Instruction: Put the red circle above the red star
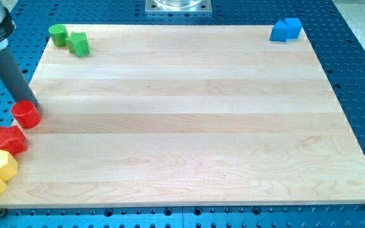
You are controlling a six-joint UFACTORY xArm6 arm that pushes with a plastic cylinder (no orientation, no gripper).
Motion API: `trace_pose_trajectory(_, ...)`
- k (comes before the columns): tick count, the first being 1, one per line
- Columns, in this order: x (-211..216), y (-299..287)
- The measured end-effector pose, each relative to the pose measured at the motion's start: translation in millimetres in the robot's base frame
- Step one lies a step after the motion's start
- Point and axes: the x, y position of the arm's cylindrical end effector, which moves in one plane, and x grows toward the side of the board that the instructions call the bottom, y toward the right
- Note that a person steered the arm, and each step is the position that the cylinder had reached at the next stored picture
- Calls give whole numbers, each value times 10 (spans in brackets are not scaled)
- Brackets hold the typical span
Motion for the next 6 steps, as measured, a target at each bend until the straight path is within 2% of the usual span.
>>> trace_pose_trajectory(2, 49, 16)
trace_pose_trajectory(3, -41, 521)
trace_pose_trajectory(6, 105, 218)
